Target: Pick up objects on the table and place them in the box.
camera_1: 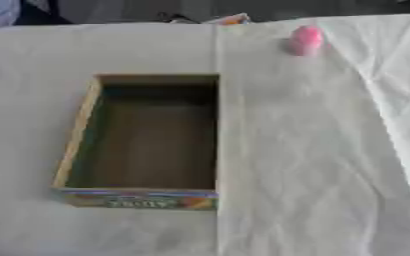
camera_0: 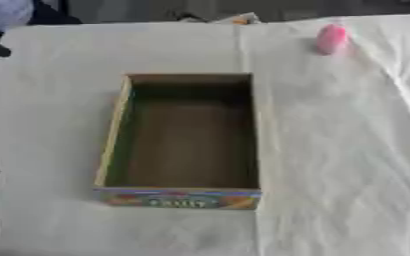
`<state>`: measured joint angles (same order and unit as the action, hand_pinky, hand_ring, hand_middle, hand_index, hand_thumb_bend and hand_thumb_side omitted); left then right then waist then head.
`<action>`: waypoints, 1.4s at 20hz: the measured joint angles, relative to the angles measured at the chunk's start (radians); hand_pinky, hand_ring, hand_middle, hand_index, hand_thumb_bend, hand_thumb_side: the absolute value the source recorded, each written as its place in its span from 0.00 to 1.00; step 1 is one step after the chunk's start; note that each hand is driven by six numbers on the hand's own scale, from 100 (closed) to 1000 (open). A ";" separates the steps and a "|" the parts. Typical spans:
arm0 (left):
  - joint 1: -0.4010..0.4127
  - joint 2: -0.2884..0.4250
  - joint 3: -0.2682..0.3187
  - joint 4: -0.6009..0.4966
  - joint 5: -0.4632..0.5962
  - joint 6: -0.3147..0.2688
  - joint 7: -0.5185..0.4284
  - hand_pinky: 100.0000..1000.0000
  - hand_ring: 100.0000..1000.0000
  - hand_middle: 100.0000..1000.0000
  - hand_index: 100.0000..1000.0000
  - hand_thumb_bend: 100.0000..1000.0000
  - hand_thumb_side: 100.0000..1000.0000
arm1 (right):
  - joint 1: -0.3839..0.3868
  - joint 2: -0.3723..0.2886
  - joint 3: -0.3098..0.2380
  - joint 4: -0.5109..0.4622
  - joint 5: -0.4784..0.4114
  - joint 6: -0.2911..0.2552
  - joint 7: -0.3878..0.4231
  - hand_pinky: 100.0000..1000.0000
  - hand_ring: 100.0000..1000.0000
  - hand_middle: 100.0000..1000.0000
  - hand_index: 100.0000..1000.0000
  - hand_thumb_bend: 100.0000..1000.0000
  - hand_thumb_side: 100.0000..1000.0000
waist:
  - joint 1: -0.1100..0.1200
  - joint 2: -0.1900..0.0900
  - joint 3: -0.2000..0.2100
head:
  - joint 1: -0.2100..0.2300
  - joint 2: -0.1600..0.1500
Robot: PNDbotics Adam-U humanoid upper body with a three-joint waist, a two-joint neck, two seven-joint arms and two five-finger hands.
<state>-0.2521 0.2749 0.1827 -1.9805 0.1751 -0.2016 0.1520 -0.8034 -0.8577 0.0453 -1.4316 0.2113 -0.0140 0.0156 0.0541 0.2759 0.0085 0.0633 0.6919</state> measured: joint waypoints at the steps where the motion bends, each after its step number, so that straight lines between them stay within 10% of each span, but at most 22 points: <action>1: 0.001 -0.003 0.000 0.000 0.000 0.000 0.000 0.52 0.44 0.52 0.76 0.00 0.90 | 0.000 0.007 -0.003 0.000 -0.013 0.012 0.007 0.56 0.73 0.62 0.73 0.19 1.00 | 0.001 0.000 0.000 | 0.000 0.000; 11: 0.004 -0.003 0.000 0.000 0.000 0.000 0.000 0.52 0.44 0.52 0.76 0.00 0.90 | -0.002 0.011 -0.015 -0.019 -0.141 0.074 -0.004 0.57 0.74 0.66 0.76 0.31 1.00 | 0.003 0.001 -0.001 | -0.006 0.003; 28: 0.000 -0.003 -0.006 0.000 0.000 0.003 -0.006 0.52 0.44 0.52 0.76 0.00 0.90 | -0.214 0.035 0.075 0.205 0.051 -0.098 0.141 0.65 0.86 0.80 0.89 0.77 1.00 | 0.001 0.022 0.014 | -0.024 0.018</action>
<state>-0.2519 0.2721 0.1766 -1.9806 0.1748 -0.1985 0.1459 -1.0173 -0.8227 0.1203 -1.2263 0.2618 -0.1118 0.1562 0.0548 0.2984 0.0229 0.0393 0.7097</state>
